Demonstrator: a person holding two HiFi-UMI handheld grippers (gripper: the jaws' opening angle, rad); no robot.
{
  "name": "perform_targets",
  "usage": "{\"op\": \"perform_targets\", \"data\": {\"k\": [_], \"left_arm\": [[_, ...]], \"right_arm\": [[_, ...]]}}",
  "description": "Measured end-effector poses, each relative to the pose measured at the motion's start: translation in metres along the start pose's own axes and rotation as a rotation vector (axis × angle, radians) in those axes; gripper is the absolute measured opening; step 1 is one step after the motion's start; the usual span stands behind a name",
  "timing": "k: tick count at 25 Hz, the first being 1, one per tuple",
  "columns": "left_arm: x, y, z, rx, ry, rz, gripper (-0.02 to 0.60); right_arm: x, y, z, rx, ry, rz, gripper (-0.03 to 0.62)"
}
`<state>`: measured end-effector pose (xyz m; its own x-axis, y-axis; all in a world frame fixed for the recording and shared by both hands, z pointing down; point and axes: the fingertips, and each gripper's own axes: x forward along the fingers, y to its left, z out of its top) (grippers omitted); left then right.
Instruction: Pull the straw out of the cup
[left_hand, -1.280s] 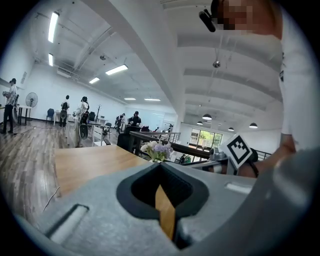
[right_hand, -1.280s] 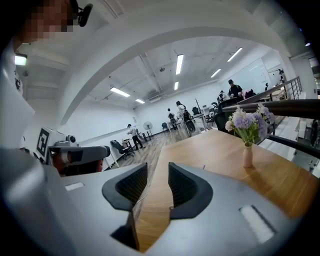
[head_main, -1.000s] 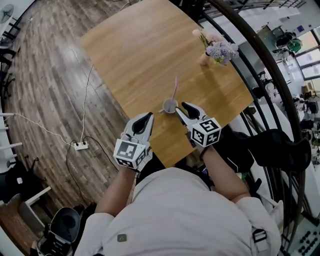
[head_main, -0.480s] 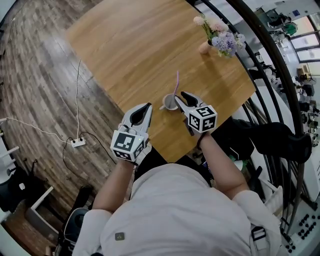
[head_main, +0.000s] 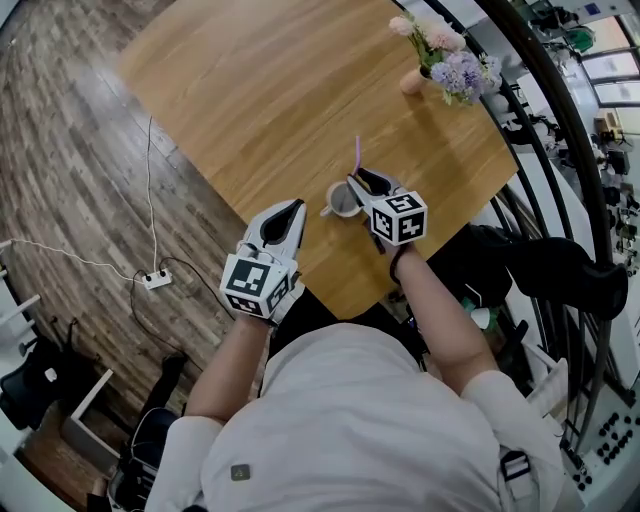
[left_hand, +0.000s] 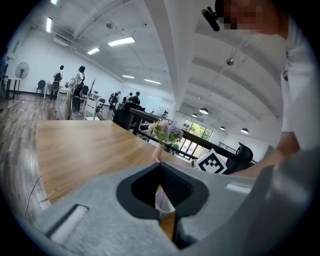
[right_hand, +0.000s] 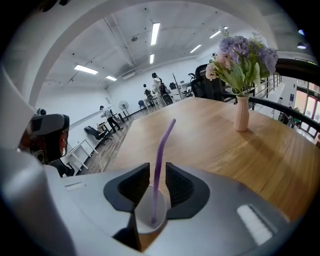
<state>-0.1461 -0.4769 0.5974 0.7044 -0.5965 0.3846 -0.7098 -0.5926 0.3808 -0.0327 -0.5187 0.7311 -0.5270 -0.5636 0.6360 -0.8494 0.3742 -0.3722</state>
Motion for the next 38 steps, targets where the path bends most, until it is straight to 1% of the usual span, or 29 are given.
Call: {"op": "perform_targets", "data": {"k": [3,7,15,21,26,32,38], "left_arm": [[0.001,0.002,-0.002,-0.005,0.004,0.005,0.005],[-0.003,-0.001,-0.004,-0.016,0.002,0.013,0.005],[-0.012,-0.017,-0.004,-0.014,-0.016,0.03,0.005],[-0.023,-0.043,-0.004,-0.002,-0.044,0.053,0.005],[-0.035,-0.071,0.004,0.021,-0.082,0.075,0.005],[-0.061,-0.105,0.011,0.042,-0.137,0.114,0.005],[-0.091,-0.146,0.009,0.049,-0.199,0.161,0.005]], "right_arm": [[0.001,-0.002,0.0,0.0,-0.003,0.007,0.075],[-0.003,0.0,0.001,-0.005,-0.016,0.018,0.048],[-0.018,0.012,0.012,-0.033,-0.056,0.049,0.043],[-0.044,0.027,0.022,-0.071,-0.108,0.081,0.043],[-0.079,0.045,0.038,-0.12,-0.171,0.117,0.041],[-0.134,0.071,0.055,-0.174,-0.259,0.158,0.04],[-0.194,0.097,0.057,-0.278,-0.32,0.199,0.038]]}}
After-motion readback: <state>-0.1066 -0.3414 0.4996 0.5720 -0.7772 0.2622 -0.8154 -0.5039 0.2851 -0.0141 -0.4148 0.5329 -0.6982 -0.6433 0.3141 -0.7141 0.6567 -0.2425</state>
